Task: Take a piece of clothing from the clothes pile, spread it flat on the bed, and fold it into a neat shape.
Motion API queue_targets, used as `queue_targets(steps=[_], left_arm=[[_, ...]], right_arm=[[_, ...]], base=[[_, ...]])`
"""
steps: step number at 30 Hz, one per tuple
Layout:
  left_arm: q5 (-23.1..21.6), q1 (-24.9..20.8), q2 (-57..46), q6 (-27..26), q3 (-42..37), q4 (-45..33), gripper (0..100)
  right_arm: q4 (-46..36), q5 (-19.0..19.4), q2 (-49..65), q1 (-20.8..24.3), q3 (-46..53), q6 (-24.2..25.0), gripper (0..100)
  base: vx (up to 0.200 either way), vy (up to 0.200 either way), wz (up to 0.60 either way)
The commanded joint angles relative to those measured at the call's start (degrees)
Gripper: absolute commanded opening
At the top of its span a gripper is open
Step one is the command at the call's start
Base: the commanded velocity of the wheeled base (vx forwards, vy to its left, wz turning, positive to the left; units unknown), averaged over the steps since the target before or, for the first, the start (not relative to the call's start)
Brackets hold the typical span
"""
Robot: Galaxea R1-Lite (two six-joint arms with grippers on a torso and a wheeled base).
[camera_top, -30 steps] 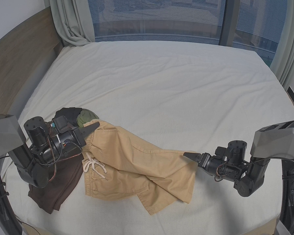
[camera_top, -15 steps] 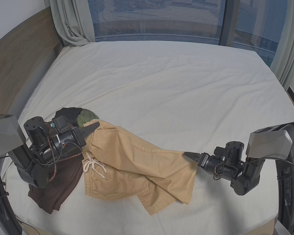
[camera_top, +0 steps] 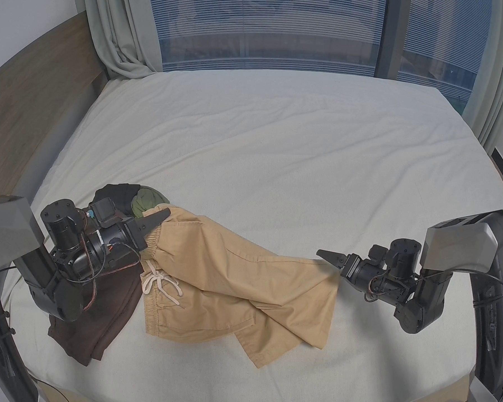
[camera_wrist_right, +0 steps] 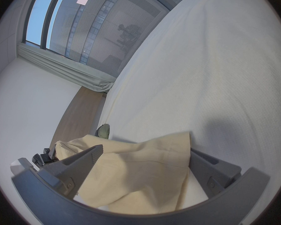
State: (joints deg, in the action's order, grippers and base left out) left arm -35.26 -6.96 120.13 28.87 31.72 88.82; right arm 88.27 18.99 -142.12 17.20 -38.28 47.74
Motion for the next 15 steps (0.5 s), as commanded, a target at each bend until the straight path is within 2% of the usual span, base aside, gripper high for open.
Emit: queue_targets(steps=[1,15], left_arm=[[-0.1,0.0,0.2,0.0,0.1,0.0,0],[0.0,0.0,0.5,0.0,0.2,0.0,0]], right_arm=[[0.1,0.6,4.0,0.4,1.9,1.7,100],[0.1,5.8,8.6,0.6,5.6,2.9,100]], base=[[0.0,0.0,0.0],[0.0,0.0,0.0]])
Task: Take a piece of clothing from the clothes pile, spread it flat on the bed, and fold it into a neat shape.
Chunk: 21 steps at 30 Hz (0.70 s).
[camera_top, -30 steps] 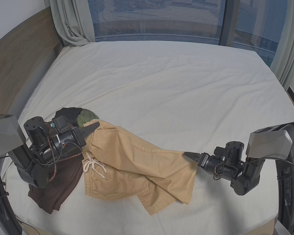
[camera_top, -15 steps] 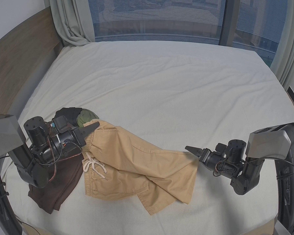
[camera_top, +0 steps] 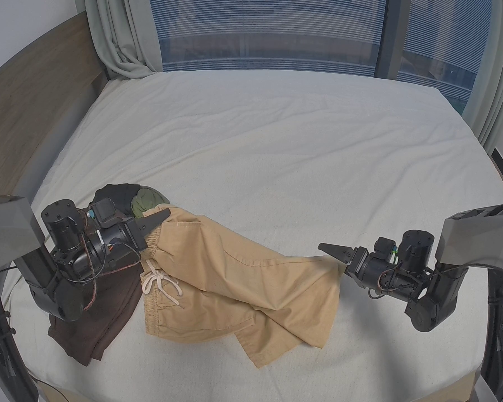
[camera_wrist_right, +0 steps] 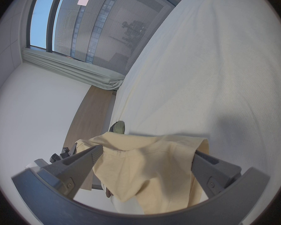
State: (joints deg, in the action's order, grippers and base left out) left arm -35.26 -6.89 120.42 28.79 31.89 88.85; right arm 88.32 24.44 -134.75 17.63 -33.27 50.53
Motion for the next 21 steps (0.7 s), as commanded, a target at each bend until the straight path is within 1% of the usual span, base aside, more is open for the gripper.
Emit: queue_targets(steps=[1,7,9,12,20,21], left_arm=[[0.0,-0.1,0.1,0.0,0.0,0.0,0],[0.0,-0.1,0.1,0.0,0.1,0.0,0],[0.0,-0.1,0.1,0.0,0.1,0.0,0],[-0.1,-0.1,0.2,0.0,0.0,0.0,0],[-0.1,-0.1,0.2,0.0,0.0,0.0,0],[0.0,-0.1,0.2,0.0,0.0,0.0,0]], right_arm=[[0.0,0.4,0.9,0.1,0.6,0.0,100],[0.1,0.9,0.5,1.0,1.2,0.1,100],[0.1,2.3,0.5,1.4,1.8,0.3,100],[0.2,3.1,0.5,2.0,2.2,0.3,100],[0.3,2.7,0.5,1.4,1.3,0.1,100],[0.3,2.7,0.7,1.2,1.2,0.1,0]], base=[[0.0,0.0,0.0],[0.0,0.0,0.0],[0.0,0.0,0.0],[0.0,0.0,0.0],[0.0,0.0,0.0],[0.0,0.0,0.0]])
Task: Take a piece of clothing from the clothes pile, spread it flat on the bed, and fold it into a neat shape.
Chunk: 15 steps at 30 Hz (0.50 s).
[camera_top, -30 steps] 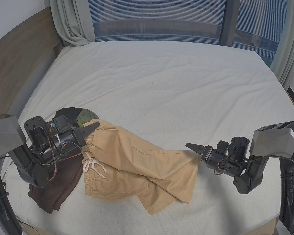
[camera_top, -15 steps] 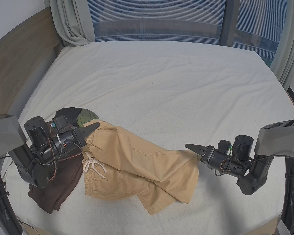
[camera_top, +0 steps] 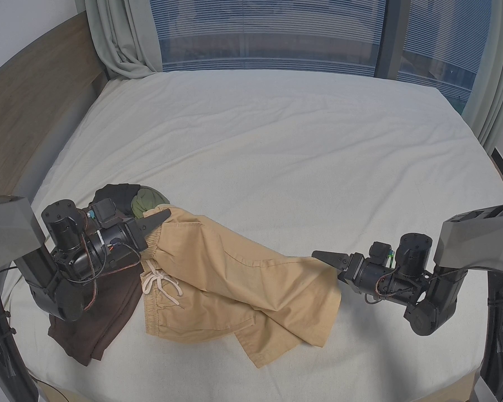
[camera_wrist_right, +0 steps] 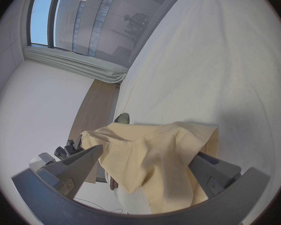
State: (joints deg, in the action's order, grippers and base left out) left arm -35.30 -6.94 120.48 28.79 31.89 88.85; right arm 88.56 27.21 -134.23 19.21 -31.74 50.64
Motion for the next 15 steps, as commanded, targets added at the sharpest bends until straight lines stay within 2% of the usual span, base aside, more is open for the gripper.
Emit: queue_targets(steps=[1,6,15], left_arm=[[0.1,0.1,0.1,-0.1,0.1,0.0,0],[0.1,1.0,0.4,-0.1,0.2,-0.1,0],[-0.3,2.2,1.2,-0.1,0.2,-0.1,0]], right_arm=[[0.0,-0.1,0.5,-0.4,-0.2,0.0,0],[-0.1,0.3,2.1,-2.3,0.4,-0.2,0],[-0.1,5.4,6.3,-5.9,3.1,-0.4,0]], base=[[0.0,0.0,0.0],[0.0,0.0,0.0],[0.0,0.0,0.0]])
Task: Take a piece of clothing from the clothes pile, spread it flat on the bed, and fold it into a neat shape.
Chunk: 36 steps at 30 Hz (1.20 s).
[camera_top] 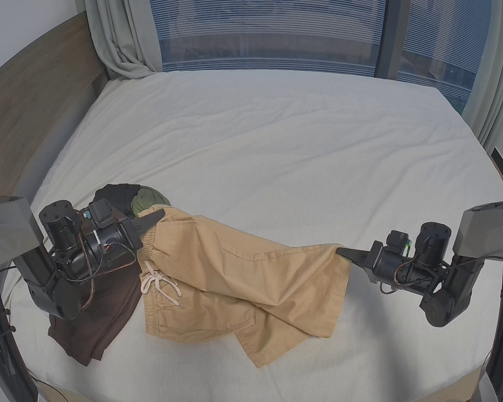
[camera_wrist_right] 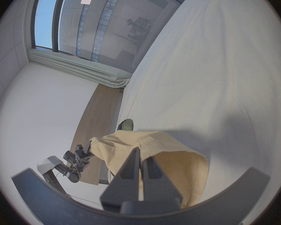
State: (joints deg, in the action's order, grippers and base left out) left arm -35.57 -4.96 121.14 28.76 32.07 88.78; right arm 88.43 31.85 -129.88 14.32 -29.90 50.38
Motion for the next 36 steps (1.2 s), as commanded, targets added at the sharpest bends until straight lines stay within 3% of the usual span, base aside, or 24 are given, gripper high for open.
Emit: queue_targets(steps=[1,7,11,12,18,36], left_arm=[[0.1,0.2,0.8,0.0,0.0,0.1,0],[0.0,0.2,0.9,-0.2,-0.3,0.1,0],[0.2,-0.1,0.9,-0.2,-0.3,0.1,0],[0.1,-0.1,0.8,-0.2,-0.3,0.1,0],[0.0,-0.2,0.2,-0.2,-0.3,0.1,0],[0.0,-0.9,-0.3,-0.6,-0.4,0.1,0]], right_arm=[[0.0,1.2,2.3,-1.1,1.6,-0.1,0],[0.0,4.8,3.2,-1.1,4.1,-0.5,0],[0.0,5.1,2.6,-0.7,4.1,-0.5,0],[0.0,5.1,2.5,-0.7,4.1,-0.6,100],[0.1,4.9,-0.2,-0.1,0.6,-2.6,100],[0.0,4.5,-10.5,0.5,-11.7,-2.0,100]], base=[[0.0,0.0,0.0],[0.0,0.0,0.0],[0.0,0.0,0.0],[0.0,0.0,0.0],[0.0,0.0,0.0],[0.0,0.0,0.0]])
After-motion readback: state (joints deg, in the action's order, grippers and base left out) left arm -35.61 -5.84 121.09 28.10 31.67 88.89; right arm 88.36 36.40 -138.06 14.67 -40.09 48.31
